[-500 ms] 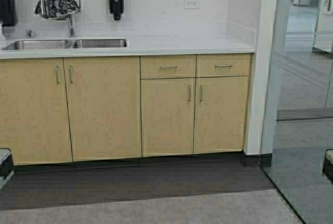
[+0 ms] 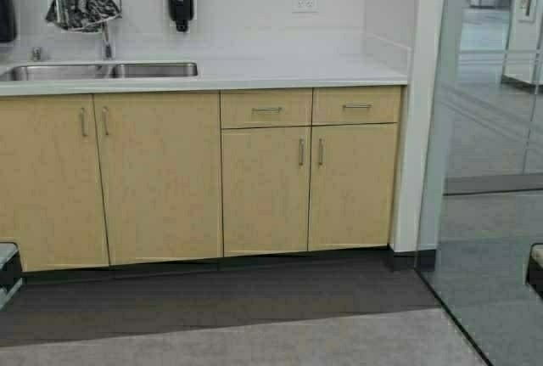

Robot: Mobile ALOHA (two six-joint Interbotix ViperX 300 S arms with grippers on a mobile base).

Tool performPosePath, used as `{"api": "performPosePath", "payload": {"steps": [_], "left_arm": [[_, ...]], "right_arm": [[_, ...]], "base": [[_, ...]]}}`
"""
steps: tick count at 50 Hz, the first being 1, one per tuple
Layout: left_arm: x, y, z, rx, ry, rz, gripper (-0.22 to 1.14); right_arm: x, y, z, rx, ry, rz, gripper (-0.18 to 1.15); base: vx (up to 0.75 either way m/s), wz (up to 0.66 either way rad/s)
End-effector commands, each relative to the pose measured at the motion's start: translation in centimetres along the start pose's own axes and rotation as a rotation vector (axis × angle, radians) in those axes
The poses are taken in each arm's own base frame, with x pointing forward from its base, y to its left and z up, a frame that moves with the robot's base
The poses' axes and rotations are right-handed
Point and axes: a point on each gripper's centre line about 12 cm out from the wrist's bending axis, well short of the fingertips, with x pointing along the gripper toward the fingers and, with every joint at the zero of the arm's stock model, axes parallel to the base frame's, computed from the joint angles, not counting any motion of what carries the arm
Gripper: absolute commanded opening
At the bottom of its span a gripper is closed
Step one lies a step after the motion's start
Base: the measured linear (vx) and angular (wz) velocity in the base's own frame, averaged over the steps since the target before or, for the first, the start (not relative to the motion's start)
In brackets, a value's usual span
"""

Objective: Get the cloth and wipe up the spill under the wine glass

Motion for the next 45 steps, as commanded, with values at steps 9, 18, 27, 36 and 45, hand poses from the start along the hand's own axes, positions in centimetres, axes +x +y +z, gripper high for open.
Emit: {"api": "performPosePath", "payload": {"steps": [9, 18, 27, 36, 45], "left_arm": [[0.6, 0.2, 0.0, -0.004, 0.009, 0.009, 0.02], [0.2, 0.2, 0.4, -0.007, -0.014, 0.009, 0.02], [-0.2, 0.2, 0.5, -0.013, -0.028, 0.009, 0.02], [-0.7, 0.2, 0.7, -0.013, -0.054, 0.008, 0.02], [-0.7, 0.2, 0.3, -0.014, -0.058, 0.01, 0.02]], "right_arm": [[1.2, 0.1, -0.4, -0.004, 0.034, 0.005, 0.05], [1.1, 0.1, 0.0, 0.013, 0.017, 0.004, 0.05], [0.3, 0.1, 1.3, 0.034, -0.046, 0.006, 0.05], [-0.1, 0.0, 2.0, 0.066, -0.087, 0.006, 0.05], [-0.3, 0.1, 2.3, 0.09, -0.102, 0.012, 0.05]], "base": [[0.12, -0.07], [0.22, -0.05], [0.29, -0.01], [0.33, 0.08], [0.36, 0.16]]}}
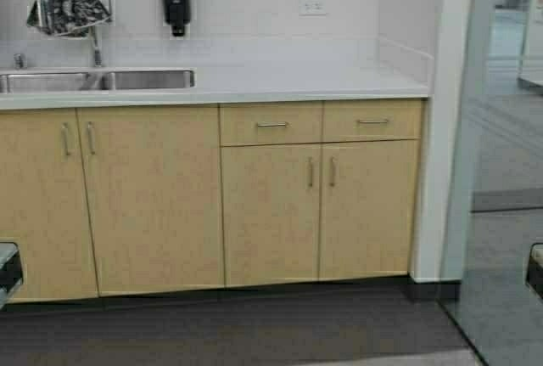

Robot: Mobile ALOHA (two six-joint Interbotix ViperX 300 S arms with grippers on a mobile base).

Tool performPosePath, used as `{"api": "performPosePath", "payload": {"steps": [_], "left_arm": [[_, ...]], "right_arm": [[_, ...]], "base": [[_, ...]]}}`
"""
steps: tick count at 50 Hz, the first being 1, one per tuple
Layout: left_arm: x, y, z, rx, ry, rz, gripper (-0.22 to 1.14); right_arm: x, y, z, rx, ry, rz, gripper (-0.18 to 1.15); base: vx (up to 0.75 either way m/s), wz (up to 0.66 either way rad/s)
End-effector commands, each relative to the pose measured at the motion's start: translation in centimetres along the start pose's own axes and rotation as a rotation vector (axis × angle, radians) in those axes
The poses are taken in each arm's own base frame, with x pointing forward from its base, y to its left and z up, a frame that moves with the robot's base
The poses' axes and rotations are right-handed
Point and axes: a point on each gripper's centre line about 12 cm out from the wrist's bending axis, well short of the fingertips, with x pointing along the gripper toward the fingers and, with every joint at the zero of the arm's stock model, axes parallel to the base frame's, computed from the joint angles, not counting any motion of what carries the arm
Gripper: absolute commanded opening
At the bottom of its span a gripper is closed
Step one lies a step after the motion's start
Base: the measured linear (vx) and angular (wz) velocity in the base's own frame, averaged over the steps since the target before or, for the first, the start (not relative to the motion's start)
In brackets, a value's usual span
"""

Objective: Get the cloth and wipe up the spill under the wine glass

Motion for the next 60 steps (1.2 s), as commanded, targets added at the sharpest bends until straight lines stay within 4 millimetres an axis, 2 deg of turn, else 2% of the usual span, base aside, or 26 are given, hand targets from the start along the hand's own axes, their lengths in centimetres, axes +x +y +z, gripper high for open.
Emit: {"api": "performPosePath", "payload": {"steps": [1, 9, 20, 35, 49, 60], "left_arm": [[0.1, 0.0, 0.0, 0.0, -0.008, 0.001, 0.02], [-0.1, 0.0, -0.5, 0.0, 0.005, 0.0, 0.02], [-0.6, 0.0, -0.1, -0.006, -0.02, 0.002, 0.02], [0.0, 0.0, -0.4, -0.006, -0.006, 0.002, 0.02], [-0.4, 0.0, -0.5, -0.021, -0.011, 0.0, 0.02], [0.0, 0.0, -0.3, -0.029, -0.008, 0.001, 0.02]], "right_arm": [[0.2, 0.2, 1.3, -0.004, -0.042, 0.011, 0.05], [0.1, 0.3, 1.4, 0.001, -0.047, 0.019, 0.05], [-0.5, 0.4, 2.1, 0.01, -0.079, 0.024, 0.05], [-0.6, 0.4, 2.2, 0.019, -0.094, 0.026, 0.05], [-1.0, 0.5, 2.3, -0.005, -0.106, 0.034, 0.05], [-2.0, 0.6, 2.9, -0.007, -0.153, 0.038, 0.05]], "base": [[0.37, 0.19], [0.39, 0.23], [0.41, 0.24], [0.41, 0.19], [0.42, 0.23], [0.41, 0.26]]}}
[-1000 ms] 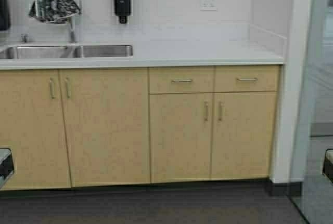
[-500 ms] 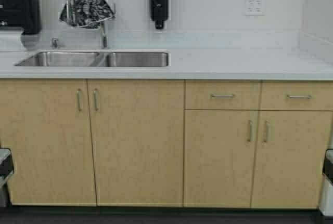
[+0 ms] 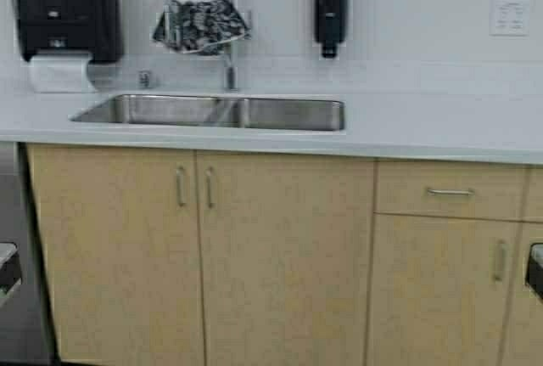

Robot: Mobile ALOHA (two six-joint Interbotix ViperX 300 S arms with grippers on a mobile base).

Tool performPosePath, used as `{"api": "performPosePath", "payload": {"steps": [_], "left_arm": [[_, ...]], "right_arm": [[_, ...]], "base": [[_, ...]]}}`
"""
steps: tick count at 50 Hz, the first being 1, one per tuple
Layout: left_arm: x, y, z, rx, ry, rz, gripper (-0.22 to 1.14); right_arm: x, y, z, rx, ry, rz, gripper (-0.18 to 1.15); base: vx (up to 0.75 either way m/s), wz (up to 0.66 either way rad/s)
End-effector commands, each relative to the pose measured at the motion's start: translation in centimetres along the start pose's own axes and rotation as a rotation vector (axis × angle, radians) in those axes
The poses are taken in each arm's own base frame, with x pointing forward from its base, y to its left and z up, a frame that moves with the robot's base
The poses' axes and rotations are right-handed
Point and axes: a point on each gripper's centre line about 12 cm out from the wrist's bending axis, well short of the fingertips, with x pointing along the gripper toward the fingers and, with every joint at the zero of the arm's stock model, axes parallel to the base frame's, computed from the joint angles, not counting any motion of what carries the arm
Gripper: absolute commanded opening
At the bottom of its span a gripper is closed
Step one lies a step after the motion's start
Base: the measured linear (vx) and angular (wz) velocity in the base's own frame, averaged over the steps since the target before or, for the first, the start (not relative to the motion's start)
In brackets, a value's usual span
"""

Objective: Get the cloth and wipe up the spill under the wine glass

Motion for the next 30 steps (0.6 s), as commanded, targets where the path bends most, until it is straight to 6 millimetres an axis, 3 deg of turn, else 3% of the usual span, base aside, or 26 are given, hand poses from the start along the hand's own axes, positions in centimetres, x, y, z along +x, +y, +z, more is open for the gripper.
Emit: {"api": "performPosePath", "payload": {"steps": [1, 30], "left_arm": [[0.53, -0.03, 0.57, 0.001, -0.009, -0.001, 0.02], [0.81, -0.14, 1.21, -0.003, -0.039, -0.009, 0.02]], "right_arm": [[-0.5, 0.1, 1.09, -0.001, -0.052, 0.004, 0.05], [-1.06, 0.13, 1.53, 0.024, -0.075, 0.005, 0.05]], "base": [[0.4, 0.26], [0.4, 0.22]]}}
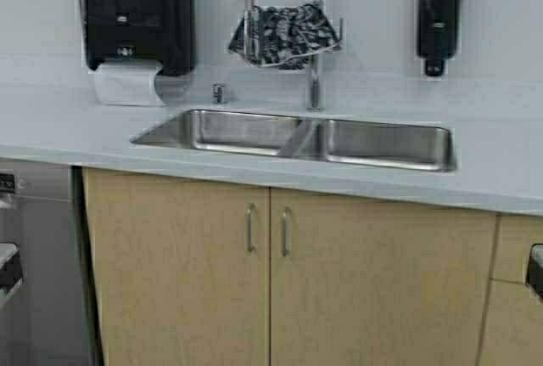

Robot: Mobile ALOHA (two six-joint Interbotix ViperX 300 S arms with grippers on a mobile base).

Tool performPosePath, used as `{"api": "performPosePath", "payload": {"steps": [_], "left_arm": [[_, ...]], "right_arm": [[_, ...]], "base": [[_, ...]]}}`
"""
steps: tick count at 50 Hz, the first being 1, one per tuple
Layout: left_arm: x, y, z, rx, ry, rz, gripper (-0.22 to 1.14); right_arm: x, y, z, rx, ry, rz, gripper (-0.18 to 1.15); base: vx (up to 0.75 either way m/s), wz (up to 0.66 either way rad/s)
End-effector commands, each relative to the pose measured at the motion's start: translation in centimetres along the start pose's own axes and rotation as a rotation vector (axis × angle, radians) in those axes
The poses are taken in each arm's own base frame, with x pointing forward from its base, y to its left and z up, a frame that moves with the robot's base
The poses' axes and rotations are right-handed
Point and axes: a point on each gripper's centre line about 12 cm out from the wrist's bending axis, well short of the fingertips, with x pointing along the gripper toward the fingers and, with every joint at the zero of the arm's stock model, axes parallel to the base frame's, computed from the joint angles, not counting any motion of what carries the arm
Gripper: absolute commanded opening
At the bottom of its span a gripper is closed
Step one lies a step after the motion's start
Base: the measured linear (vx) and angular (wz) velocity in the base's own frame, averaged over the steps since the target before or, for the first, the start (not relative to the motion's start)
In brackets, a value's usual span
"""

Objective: Get the cloth and wipe up the spill under the wine glass

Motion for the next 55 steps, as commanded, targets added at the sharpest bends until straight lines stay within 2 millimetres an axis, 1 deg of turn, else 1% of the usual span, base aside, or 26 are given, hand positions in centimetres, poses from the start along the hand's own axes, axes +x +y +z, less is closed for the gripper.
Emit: {"api": "performPosePath", "payload": {"steps": [1, 13, 17, 24, 28, 33, 36, 39, 42, 49, 55], "left_arm": [[0.2, -0.1, 0.8, 0.001, -0.029, -0.003, 0.02], [0.0, -0.1, 0.9, 0.0, -0.043, -0.004, 0.02], [-0.3, -0.1, 1.0, 0.002, -0.05, -0.004, 0.02], [-1.1, -0.2, 0.8, 0.059, -0.002, -0.015, 0.02], [-1.7, -0.2, 1.2, 0.063, 0.007, -0.013, 0.02], [-3.0, -0.2, 1.8, 0.047, -0.05, -0.011, 0.02], [-3.8, -0.2, 1.7, 0.034, -0.069, -0.008, 0.02], [-4.5, -0.1, 1.8, 0.013, -0.089, -0.004, 0.02], [-5.2, -0.1, 1.8, -0.005, -0.101, -0.001, 0.02], [-6.7, 0.0, 1.9, -0.021, -0.126, 0.0, 0.02], [-7.0, 0.0, 2.0, -0.024, -0.143, -0.001, 0.02]], "right_arm": [[0.3, 0.1, 0.5, 0.018, -0.011, 0.002, 0.05], [0.3, 0.1, 0.8, 0.039, -0.019, 0.006, 0.05], [0.4, 0.5, 1.1, 0.04, -0.023, 0.028, 0.05], [1.6, 2.0, 3.1, 0.005, -0.024, 0.107, 0.05], [2.5, 2.9, 4.2, 0.012, 0.001, 0.149, 0.05], [3.4, 4.3, 4.8, 0.025, 0.038, 0.209, 0.05], [3.9, 5.3, 4.9, 0.034, 0.057, 0.255, 0.05], [4.4, 6.5, 4.6, 0.041, 0.078, 0.302, 0.05], [4.9, 7.4, 3.9, 0.038, 0.111, 0.338, 0.05], [5.8, 9.3, 1.4, 0.026, 0.198, 0.4, 0.05], [7.0, 10.6, -0.6, 0.026, 0.24, 0.431, 0.05]], "base": [[0.39, 0.16], [0.38, 0.09], [0.37, 0.02], [0.38, -0.01], [0.37, -0.03], [0.35, -0.02], [0.34, -0.03], [0.35, -0.02], [0.34, -0.01], [0.32, 0.0], [0.29, 0.01]]}}
